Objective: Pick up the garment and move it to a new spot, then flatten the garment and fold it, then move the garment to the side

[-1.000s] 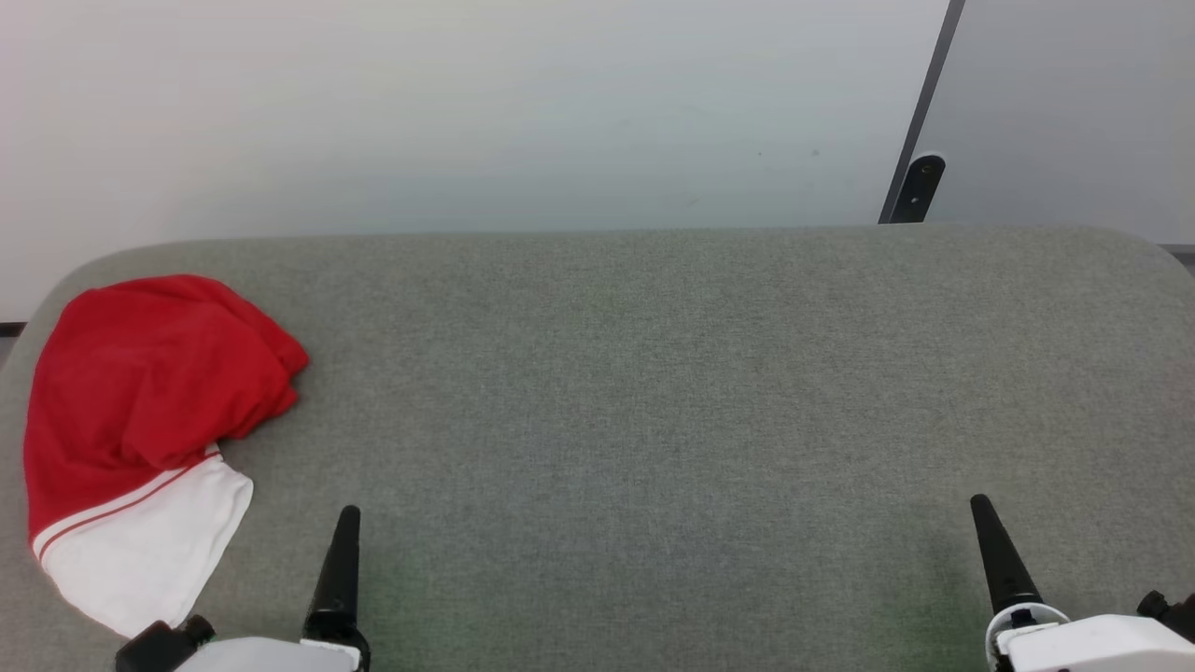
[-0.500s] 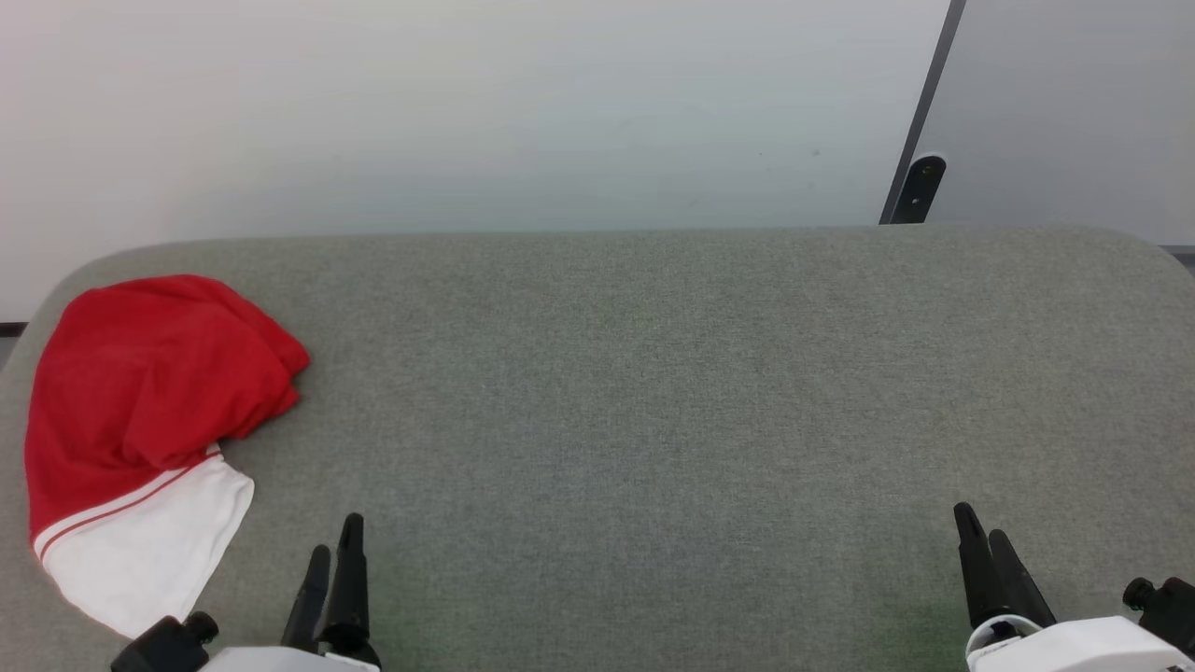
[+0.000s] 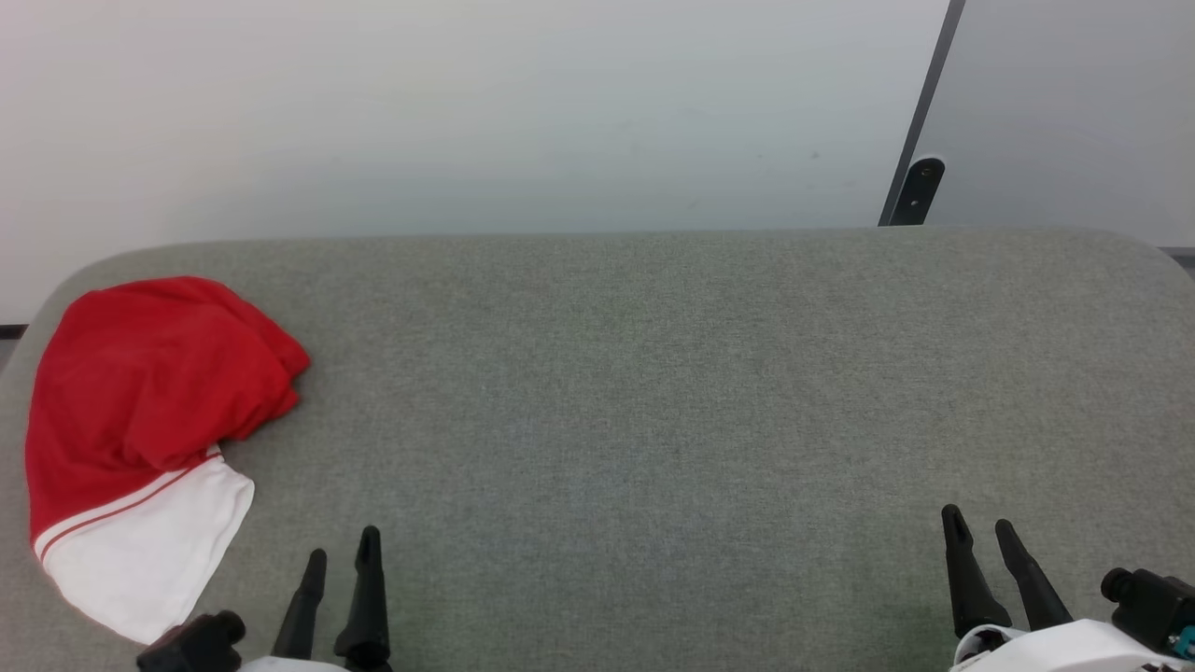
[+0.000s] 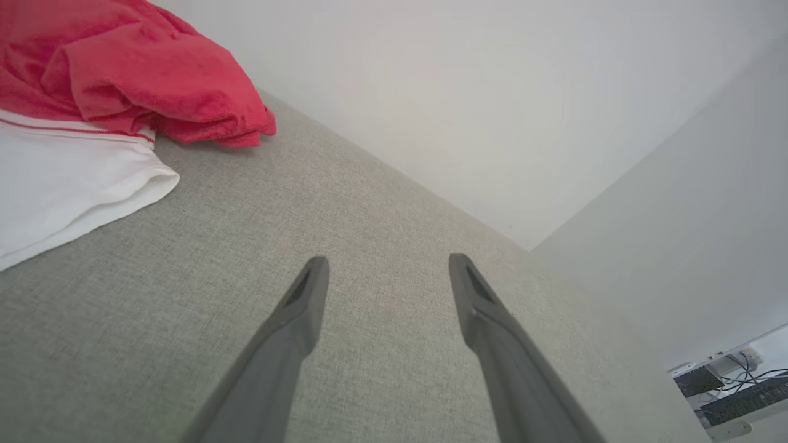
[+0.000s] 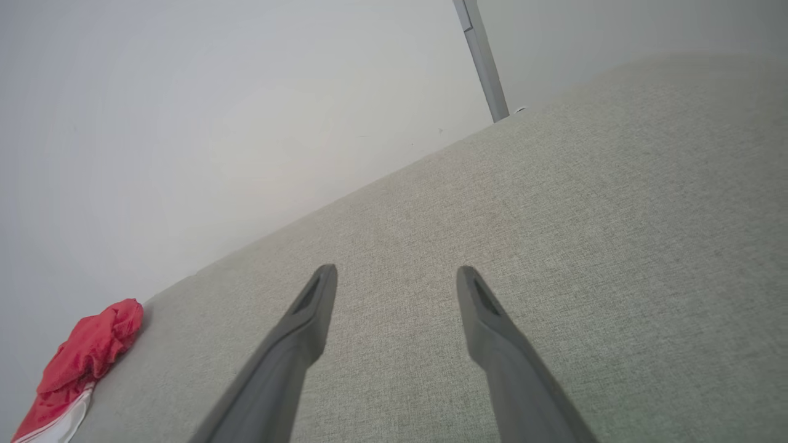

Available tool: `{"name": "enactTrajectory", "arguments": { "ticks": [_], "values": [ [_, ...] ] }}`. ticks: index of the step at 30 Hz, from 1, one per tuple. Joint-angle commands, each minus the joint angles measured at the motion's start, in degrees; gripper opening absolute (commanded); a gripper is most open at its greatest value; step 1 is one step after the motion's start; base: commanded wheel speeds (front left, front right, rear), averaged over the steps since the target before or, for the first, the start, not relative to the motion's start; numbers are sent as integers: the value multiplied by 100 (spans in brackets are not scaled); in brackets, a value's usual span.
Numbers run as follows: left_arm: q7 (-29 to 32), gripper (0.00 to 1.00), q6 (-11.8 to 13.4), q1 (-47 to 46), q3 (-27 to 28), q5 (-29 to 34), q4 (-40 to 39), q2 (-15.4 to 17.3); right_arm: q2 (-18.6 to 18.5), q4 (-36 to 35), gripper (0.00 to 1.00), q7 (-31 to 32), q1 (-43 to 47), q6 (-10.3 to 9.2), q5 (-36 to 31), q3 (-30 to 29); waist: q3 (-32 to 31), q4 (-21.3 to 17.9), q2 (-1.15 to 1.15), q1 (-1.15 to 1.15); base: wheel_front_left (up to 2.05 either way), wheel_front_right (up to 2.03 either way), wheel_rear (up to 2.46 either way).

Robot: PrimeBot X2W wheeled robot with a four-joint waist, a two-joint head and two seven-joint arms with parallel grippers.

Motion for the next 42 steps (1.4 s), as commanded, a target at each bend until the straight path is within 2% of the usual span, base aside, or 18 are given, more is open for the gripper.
{"name": "enactTrajectory", "arguments": {
  "ticks": [1,22,42],
  "values": [
    [-43,100,9,8,-20,186,-86,23,-8,-84,100,-61,38,3,-189,16,-1,-1,0,0,0,0,0],
    [-348,100,98,182,-77,1386,-212,27,16,-220,100,-403,212,3,-1695,41,6,18,0,0,0,0,0],
    [-591,100,164,340,-122,2373,-331,31,14,-310,100,-716,301,3,-2473,-17,-3,12,0,0,0,0,0]
  ]
}}
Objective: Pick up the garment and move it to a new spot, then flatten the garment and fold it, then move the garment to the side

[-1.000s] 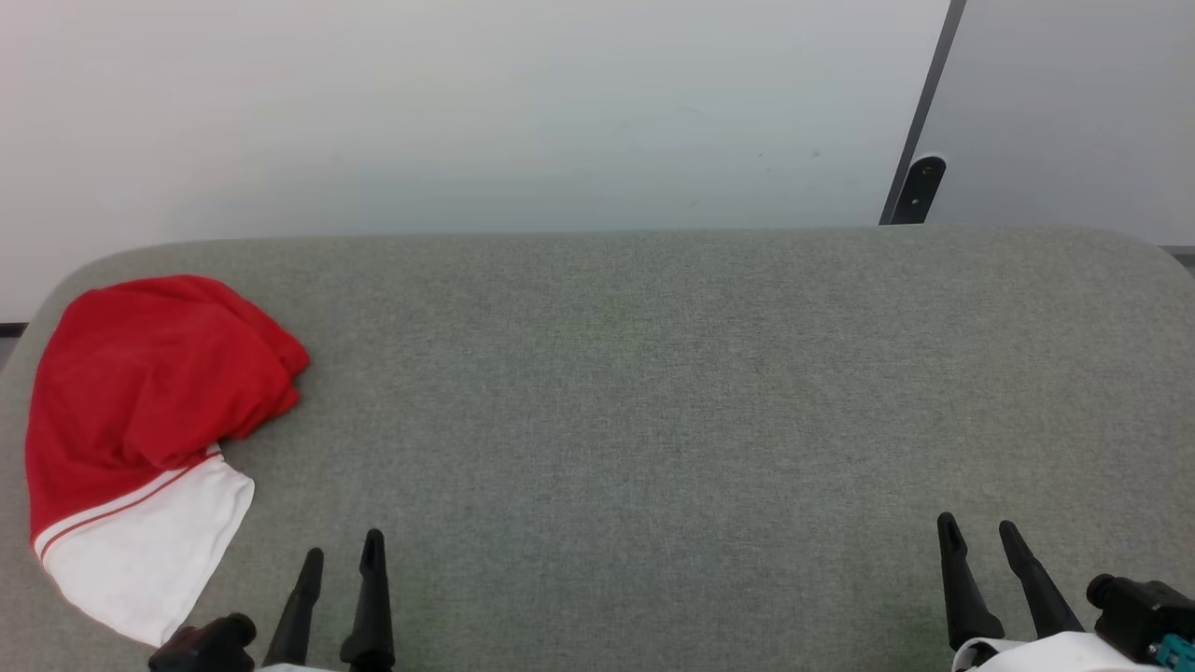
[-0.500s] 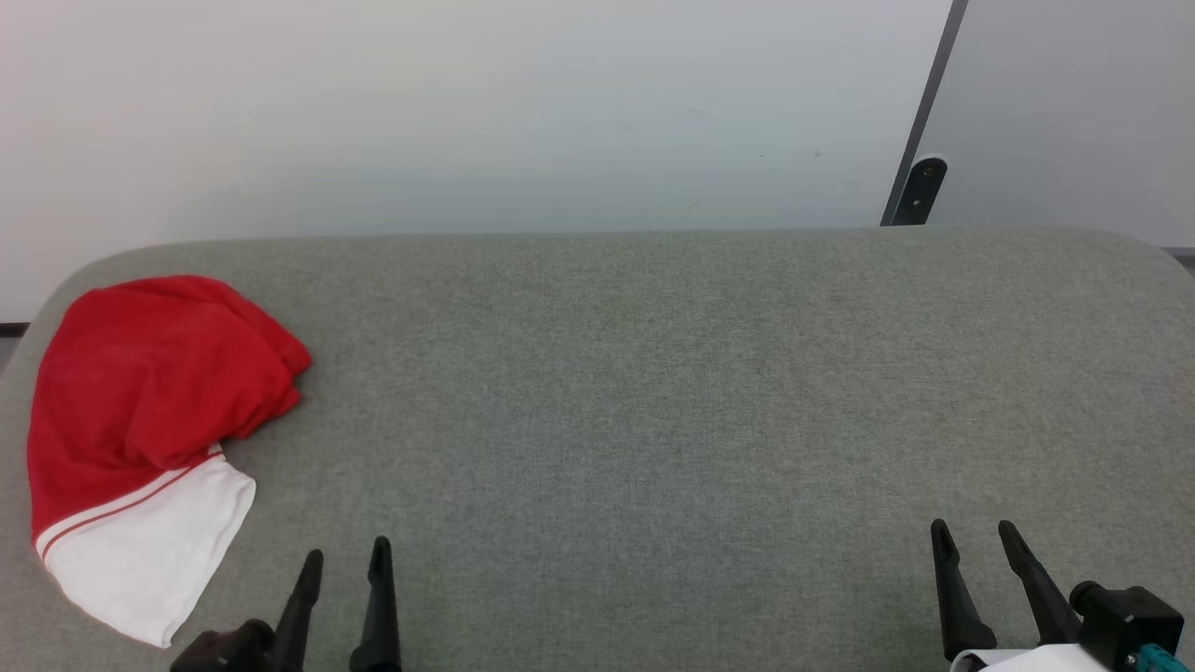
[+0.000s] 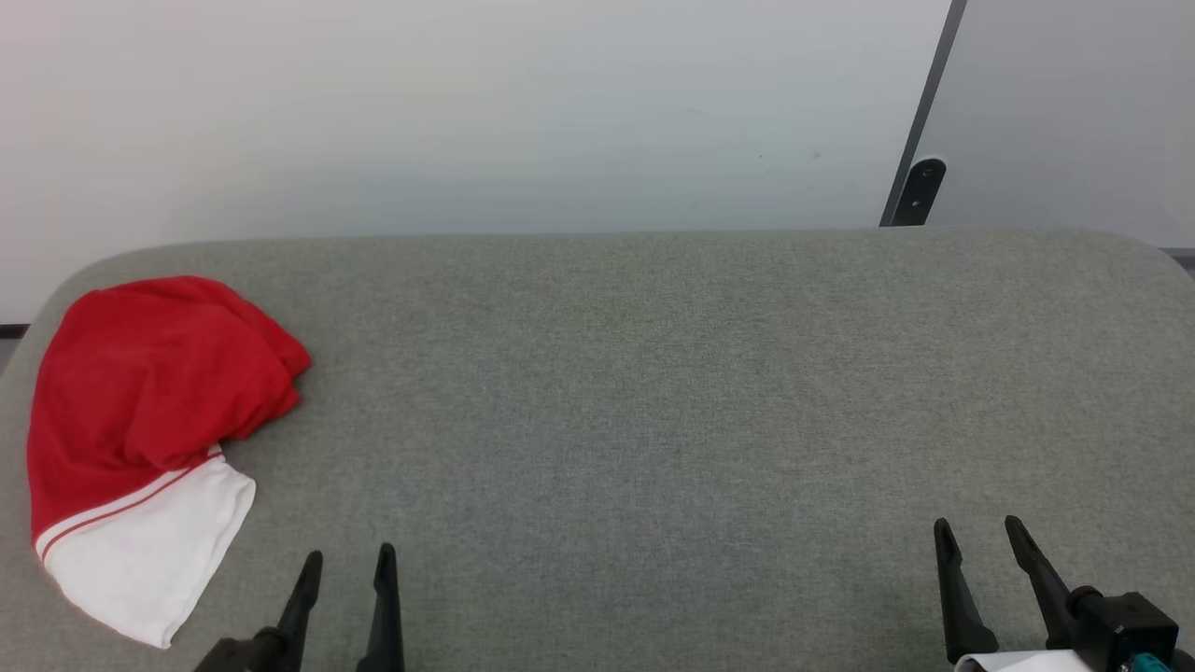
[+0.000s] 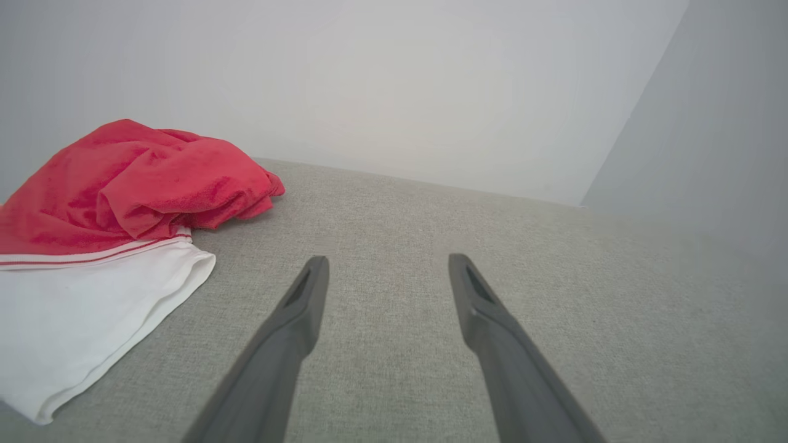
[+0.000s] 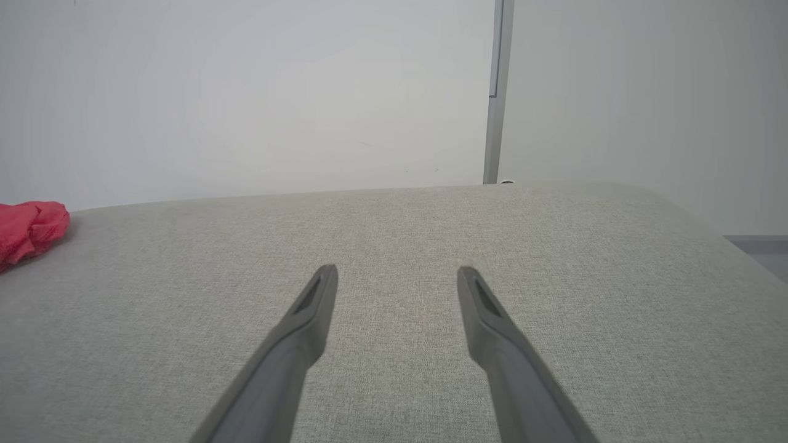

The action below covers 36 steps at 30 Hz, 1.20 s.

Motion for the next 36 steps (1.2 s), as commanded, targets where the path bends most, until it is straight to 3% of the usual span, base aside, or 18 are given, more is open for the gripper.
{"name": "enactTrajectory", "arguments": {
  "ticks": [1,20,36],
  "values": [
    [-53,100,15,36,-2,145,-35,24,-4,-44,100,-55,36,2,-114,-1,1,0,0,0,0,0,0],
    [-234,100,38,205,-24,820,-87,27,-5,24,100,-292,153,1,-428,-46,-52,-11,0,0,0,0,0],
    [-228,100,55,191,7,660,-2,25,-4,11,100,-318,167,2,-245,-75,-7,78,0,0,0,0,0]
  ]
}}
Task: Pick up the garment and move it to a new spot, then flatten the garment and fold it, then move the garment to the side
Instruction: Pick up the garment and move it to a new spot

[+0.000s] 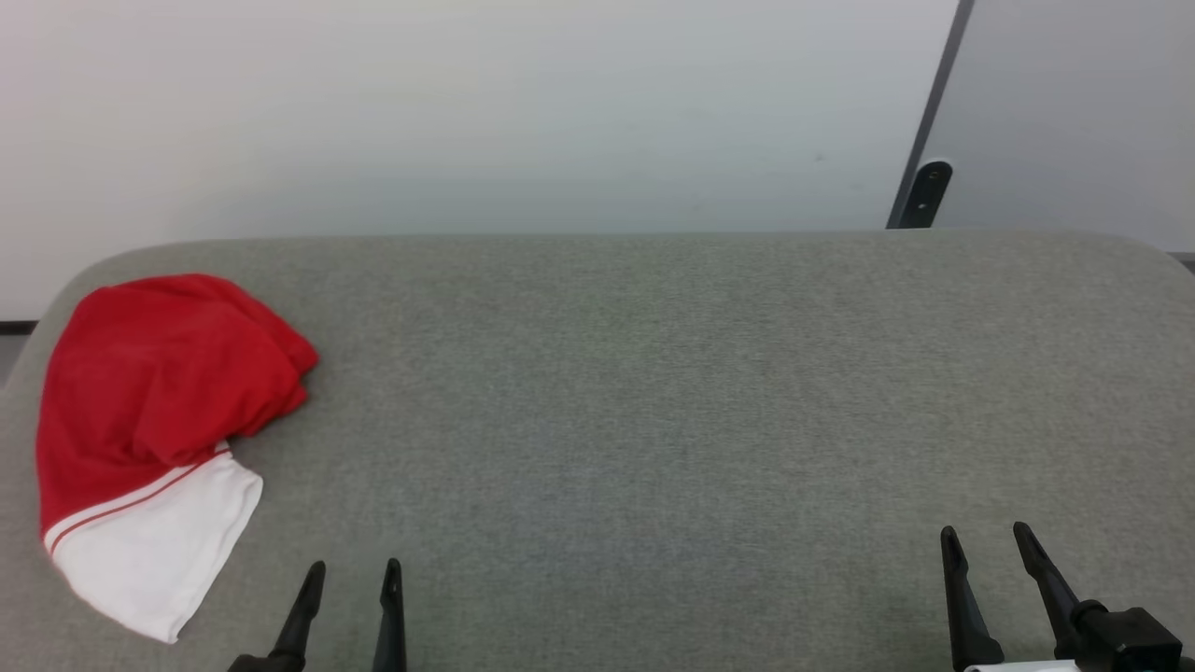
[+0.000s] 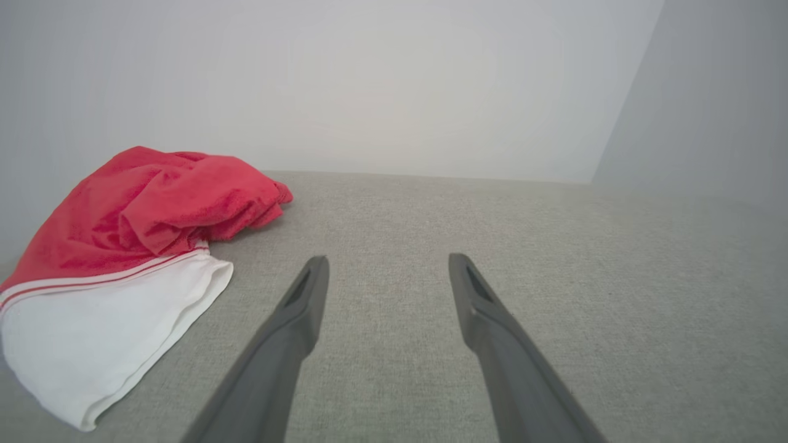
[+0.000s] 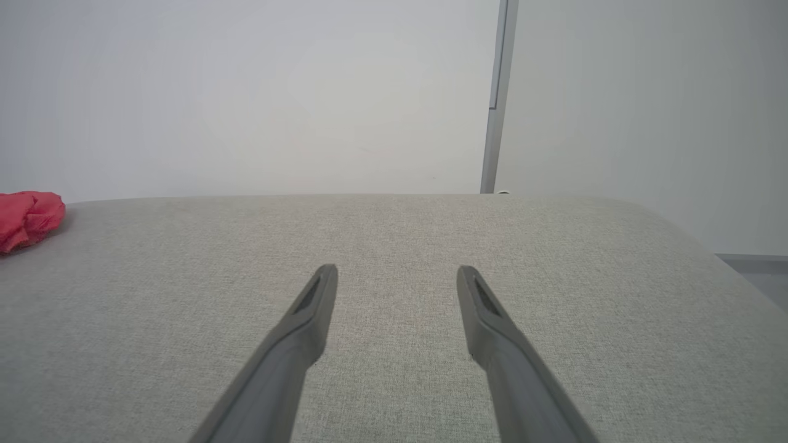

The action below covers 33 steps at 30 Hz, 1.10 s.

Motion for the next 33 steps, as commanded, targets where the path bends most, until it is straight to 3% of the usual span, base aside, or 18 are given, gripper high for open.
{"name": "enactTrajectory", "arguments": {
  "ticks": [1,7,24,33],
  "values": [
    [-3,100,43,10,0,-24,23,17,-1,-22,100,-28,70,0,27,-3,14,77,0,0,0,0,0],
    [-3,100,140,-140,23,-130,74,16,0,-58,100,-31,-95,0,-91,114,128,580,0,0,0,0,0],
    [-3,100,438,-85,-80,-397,31,12,1,98,100,87,-416,0,-211,552,118,2669,0,0,0,0,0],
    [-3,100,768,195,67,-717,-283,10,-4,362,100,209,-968,-1,-251,1248,286,2966,0,0,0,0,0]
  ]
}}
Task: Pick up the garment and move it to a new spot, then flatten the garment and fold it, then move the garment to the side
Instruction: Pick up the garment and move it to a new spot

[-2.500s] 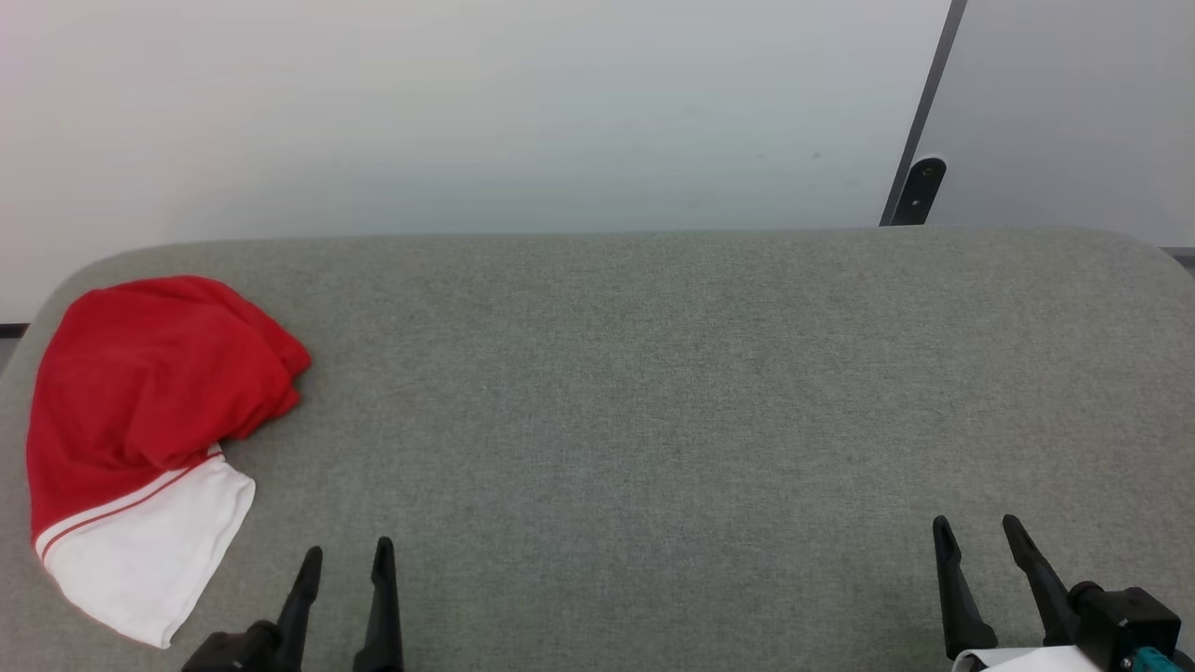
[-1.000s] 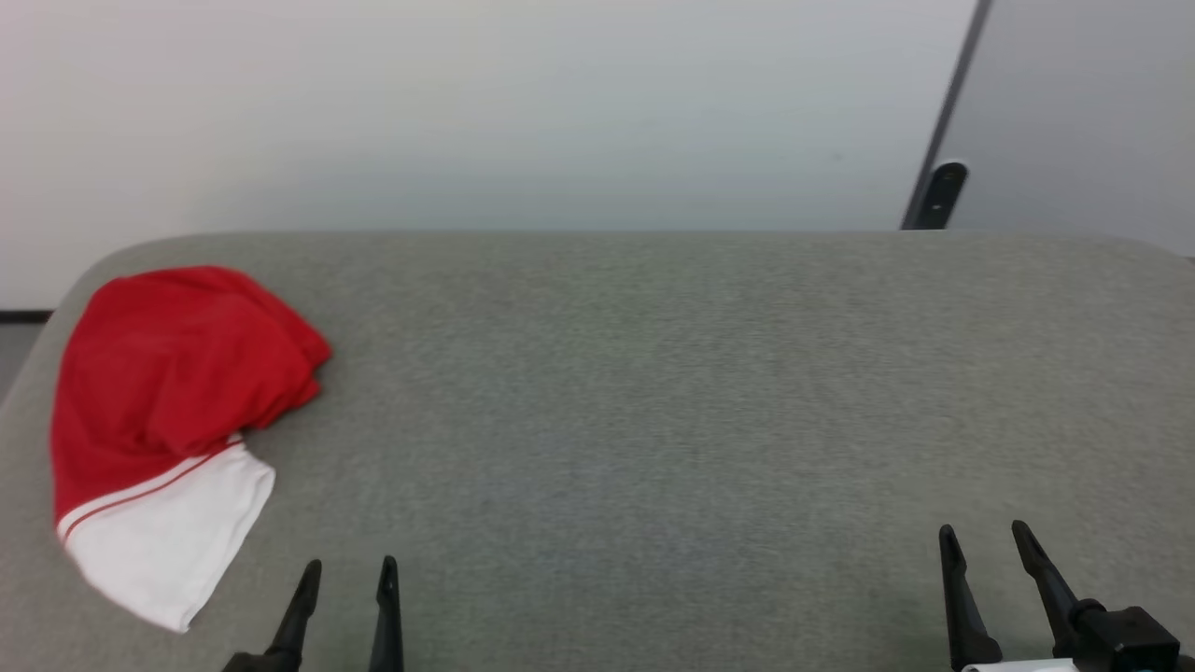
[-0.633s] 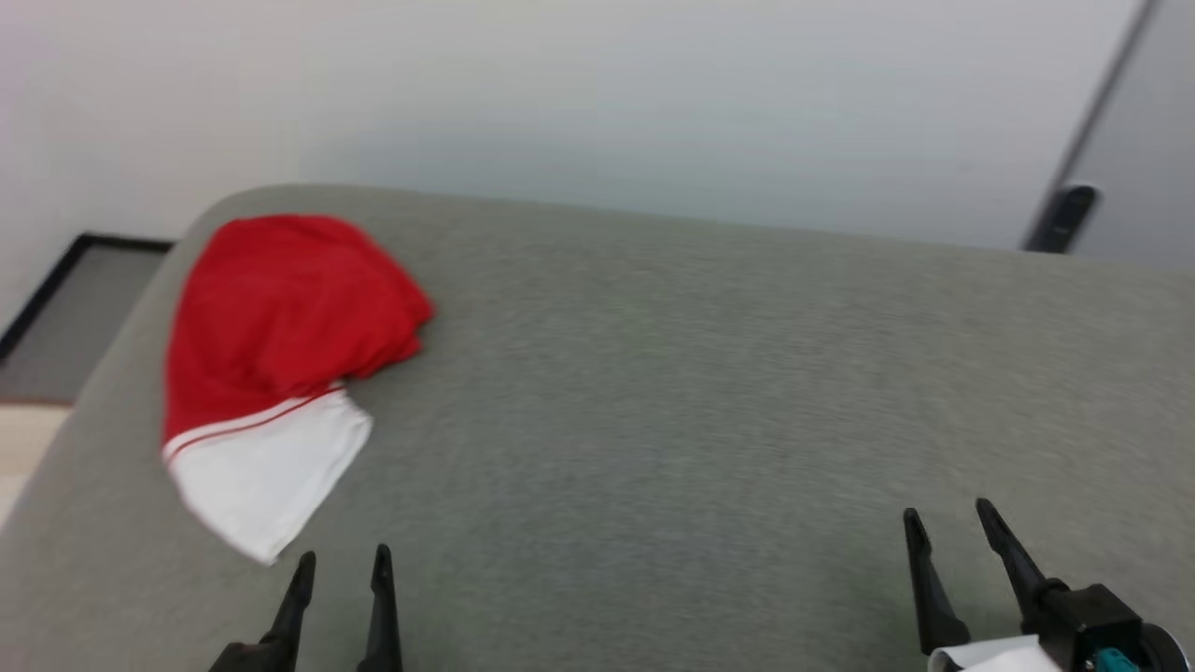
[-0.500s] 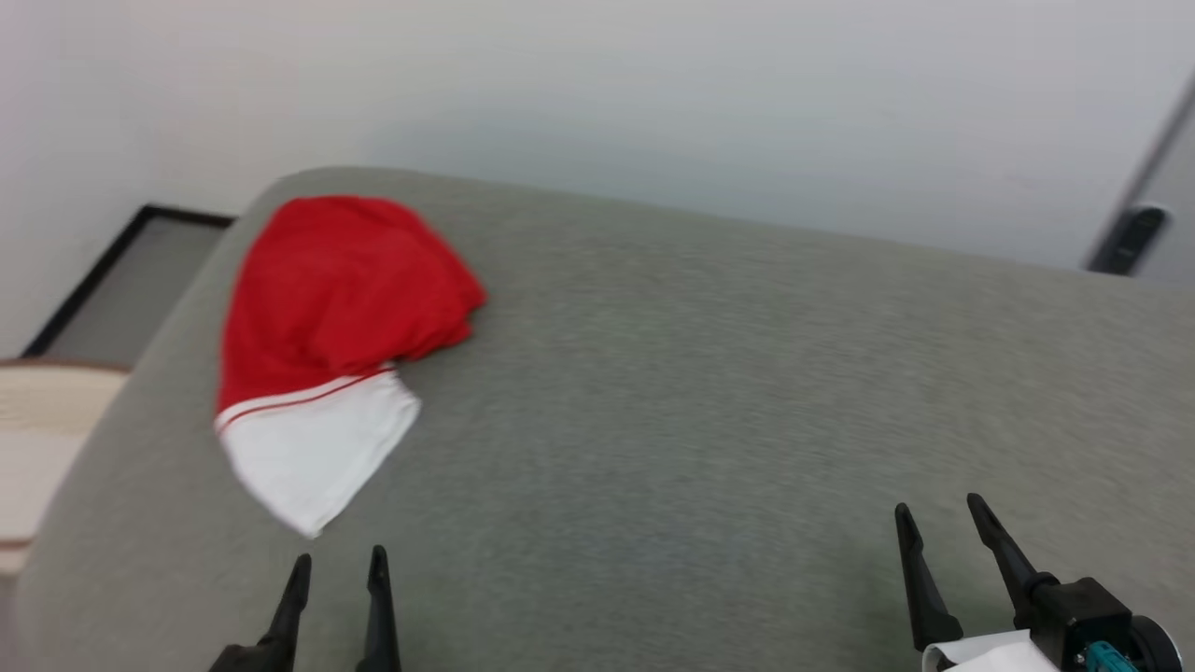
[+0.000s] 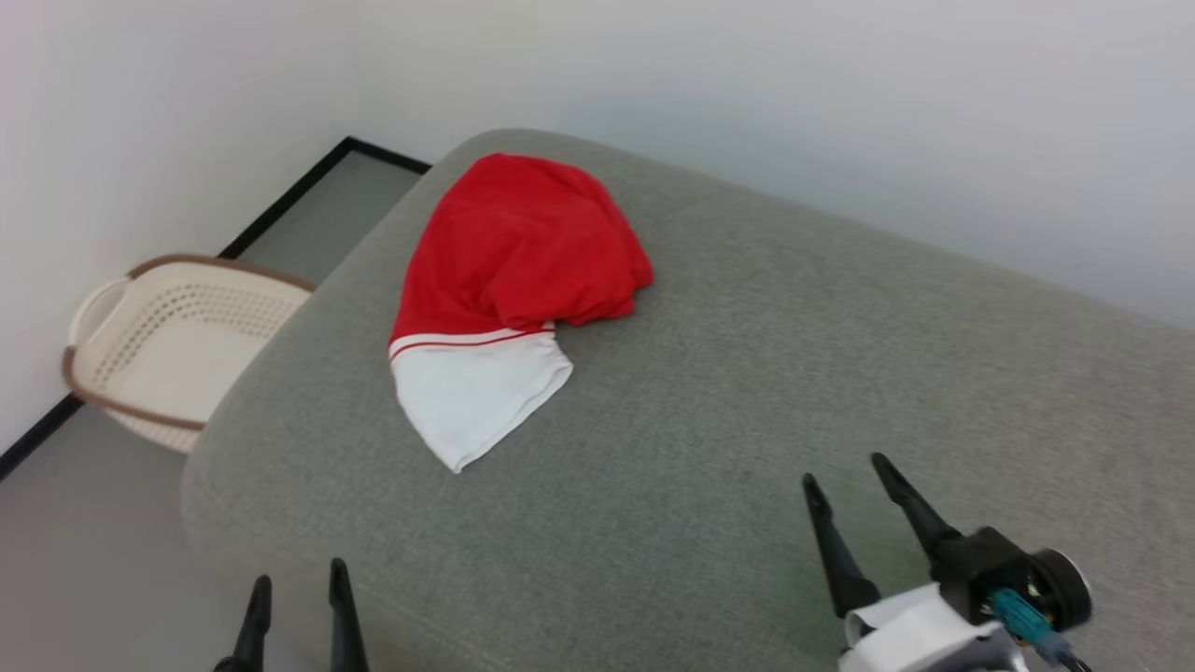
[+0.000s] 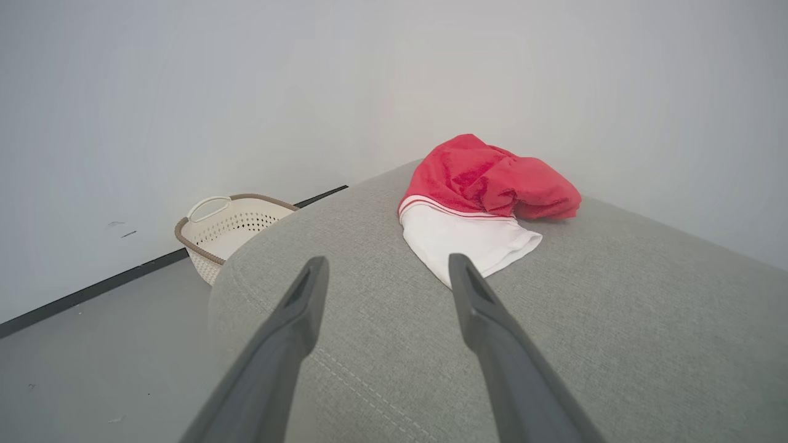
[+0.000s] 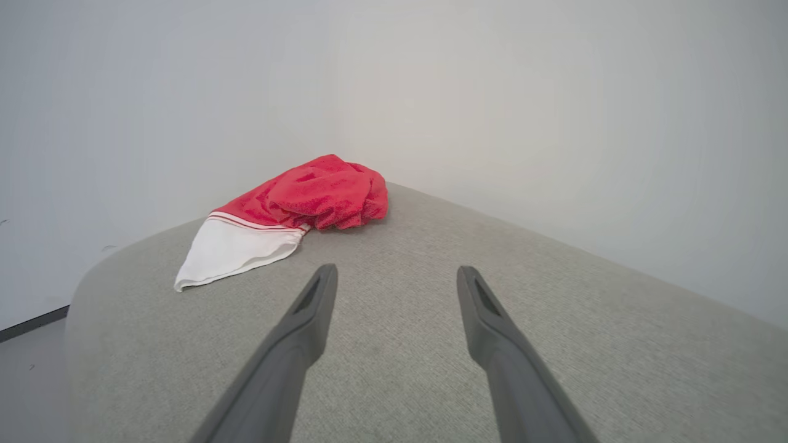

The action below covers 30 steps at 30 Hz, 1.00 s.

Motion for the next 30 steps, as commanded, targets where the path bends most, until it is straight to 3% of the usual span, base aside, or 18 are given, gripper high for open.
{"name": "enactTrajectory", "arguments": {
  "ticks": [1,10,15,21,25,30],
  "values": [
    [-3,100,68,81,3,-49,-62,1,-11,62,100,7,-109,-2,23,82,116,153,0,0,0,0,0],
    [-3,100,302,227,12,-235,-330,2,-91,469,100,-75,-525,-2,147,470,184,199,0,0,0,0,0],
    [-3,100,278,236,18,-293,-386,2,-101,581,100,-131,-555,-2,220,503,137,183,0,0,0,0,0],
    [-3,100,-28,-292,-51,-155,-337,3,-76,488,100,-172,-331,-2,181,262,126,124,0,0,0,0,0],
    [-3,100,-491,-1190,-116,96,5,137,-45,279,100,-189,-82,-2,52,-74,189,48,0,0,0,0,0],
    [-3,100,-763,-2502,162,160,392,434,-27,-33,100,-89,-137,-3,-147,-157,614,-585,0,0,0,0,0]
  ]
}}
